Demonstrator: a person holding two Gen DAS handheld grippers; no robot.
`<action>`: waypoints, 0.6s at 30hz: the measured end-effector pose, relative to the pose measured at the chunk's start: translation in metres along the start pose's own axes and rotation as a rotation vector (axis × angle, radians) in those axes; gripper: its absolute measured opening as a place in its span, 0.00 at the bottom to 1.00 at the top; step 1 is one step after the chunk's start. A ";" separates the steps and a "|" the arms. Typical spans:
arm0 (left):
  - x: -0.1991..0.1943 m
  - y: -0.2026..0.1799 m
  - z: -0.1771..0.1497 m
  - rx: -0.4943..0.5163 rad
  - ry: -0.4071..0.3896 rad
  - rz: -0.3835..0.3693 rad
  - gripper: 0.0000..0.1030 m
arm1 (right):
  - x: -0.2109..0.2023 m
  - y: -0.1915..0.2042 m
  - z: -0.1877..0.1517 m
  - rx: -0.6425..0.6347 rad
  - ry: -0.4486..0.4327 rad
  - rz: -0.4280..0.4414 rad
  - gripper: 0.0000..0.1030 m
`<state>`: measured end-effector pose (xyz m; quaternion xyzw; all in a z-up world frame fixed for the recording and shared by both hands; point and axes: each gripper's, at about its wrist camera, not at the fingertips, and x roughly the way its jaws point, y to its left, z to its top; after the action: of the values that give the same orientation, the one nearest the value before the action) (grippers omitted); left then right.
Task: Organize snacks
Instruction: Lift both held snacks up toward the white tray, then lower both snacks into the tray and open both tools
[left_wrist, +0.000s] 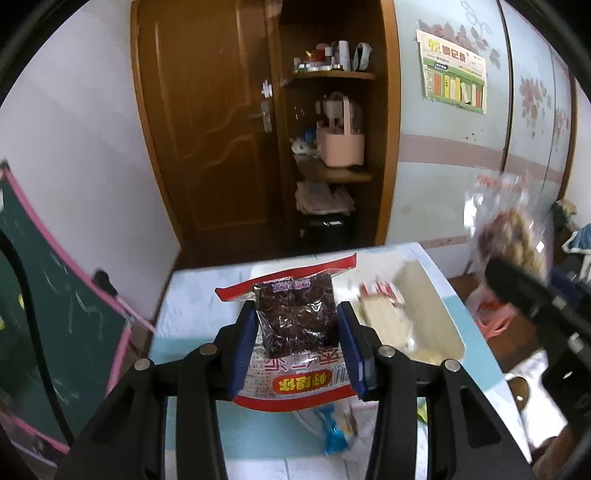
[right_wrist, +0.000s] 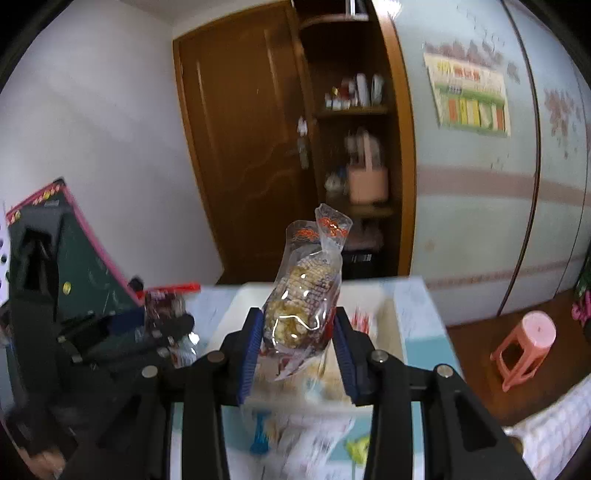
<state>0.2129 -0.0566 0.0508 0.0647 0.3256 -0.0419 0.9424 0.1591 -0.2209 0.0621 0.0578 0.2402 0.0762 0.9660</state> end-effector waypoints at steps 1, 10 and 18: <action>0.003 -0.002 0.007 0.007 -0.005 0.005 0.41 | 0.001 0.000 0.005 0.001 -0.010 -0.005 0.37; 0.055 -0.009 0.042 0.013 0.048 0.008 0.41 | 0.042 -0.014 0.019 -0.015 0.013 -0.042 0.37; 0.109 -0.016 0.040 0.008 0.122 -0.004 0.41 | 0.086 -0.029 0.005 0.024 0.101 -0.038 0.38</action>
<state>0.3212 -0.0823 0.0128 0.0700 0.3822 -0.0412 0.9205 0.2399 -0.2350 0.0233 0.0610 0.2905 0.0578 0.9532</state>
